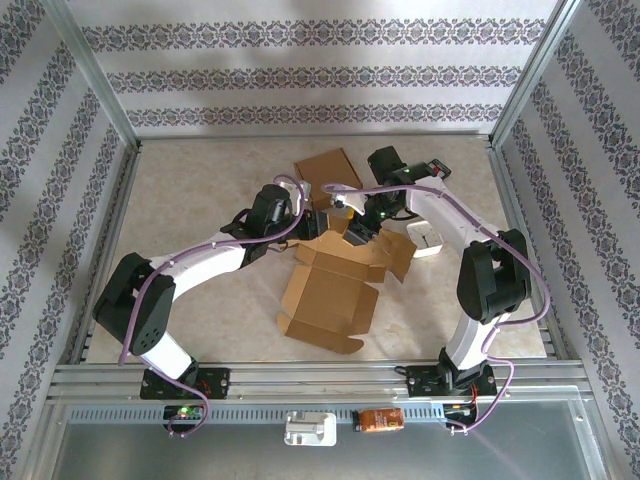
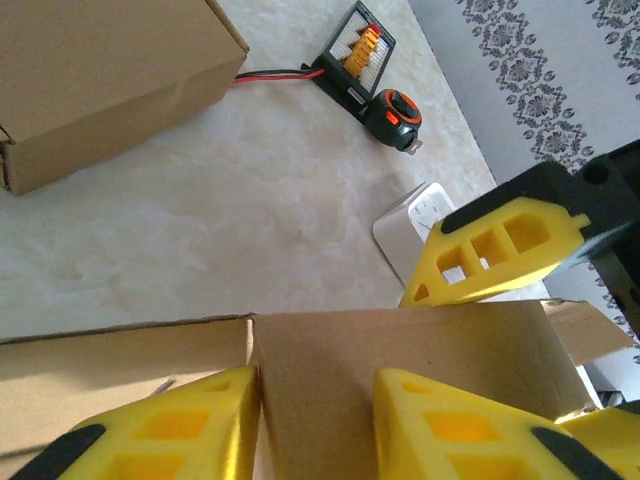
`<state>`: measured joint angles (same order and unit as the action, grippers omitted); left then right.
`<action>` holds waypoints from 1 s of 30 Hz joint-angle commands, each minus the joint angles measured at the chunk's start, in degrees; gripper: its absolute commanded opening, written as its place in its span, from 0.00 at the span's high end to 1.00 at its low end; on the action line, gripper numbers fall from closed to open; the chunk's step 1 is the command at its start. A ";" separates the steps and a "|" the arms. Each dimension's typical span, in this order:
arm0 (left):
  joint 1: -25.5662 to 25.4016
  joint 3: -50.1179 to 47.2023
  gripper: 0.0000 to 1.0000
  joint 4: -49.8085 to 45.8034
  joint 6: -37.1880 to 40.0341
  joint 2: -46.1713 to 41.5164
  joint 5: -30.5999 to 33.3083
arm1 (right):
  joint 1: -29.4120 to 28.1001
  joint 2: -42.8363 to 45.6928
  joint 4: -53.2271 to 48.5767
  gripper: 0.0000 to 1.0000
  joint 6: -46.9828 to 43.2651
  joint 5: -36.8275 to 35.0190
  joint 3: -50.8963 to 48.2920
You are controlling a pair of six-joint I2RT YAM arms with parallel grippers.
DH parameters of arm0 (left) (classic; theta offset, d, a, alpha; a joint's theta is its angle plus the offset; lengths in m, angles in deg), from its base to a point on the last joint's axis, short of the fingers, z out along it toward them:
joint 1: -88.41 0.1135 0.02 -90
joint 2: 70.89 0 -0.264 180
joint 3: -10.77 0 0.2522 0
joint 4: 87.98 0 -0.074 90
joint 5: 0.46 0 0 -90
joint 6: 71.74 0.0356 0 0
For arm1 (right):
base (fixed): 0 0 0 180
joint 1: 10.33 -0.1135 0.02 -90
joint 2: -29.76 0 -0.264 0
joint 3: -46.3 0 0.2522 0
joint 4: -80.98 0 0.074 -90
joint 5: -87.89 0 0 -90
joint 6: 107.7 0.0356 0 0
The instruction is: Fold the paper box
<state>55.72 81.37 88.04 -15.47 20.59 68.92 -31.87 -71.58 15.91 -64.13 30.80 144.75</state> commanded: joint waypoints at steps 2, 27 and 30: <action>-1.06 0.29 0.49 -1.43 3.03 -4.68 1.98 | -1.04 0.23 -1.74 0.58 -2.34 -0.07 1.47; -1.60 -7.42 0.41 -15.90 8.82 -3.86 9.09 | -3.86 10.51 11.61 0.61 0.47 -14.02 -7.14; -0.45 -6.13 0.38 -12.04 9.45 0.49 9.88 | -3.78 10.33 12.67 0.61 1.34 -13.33 -7.75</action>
<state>55.04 72.64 71.84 -6.01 18.80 78.84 -35.61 -60.76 26.58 -64.48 17.62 138.06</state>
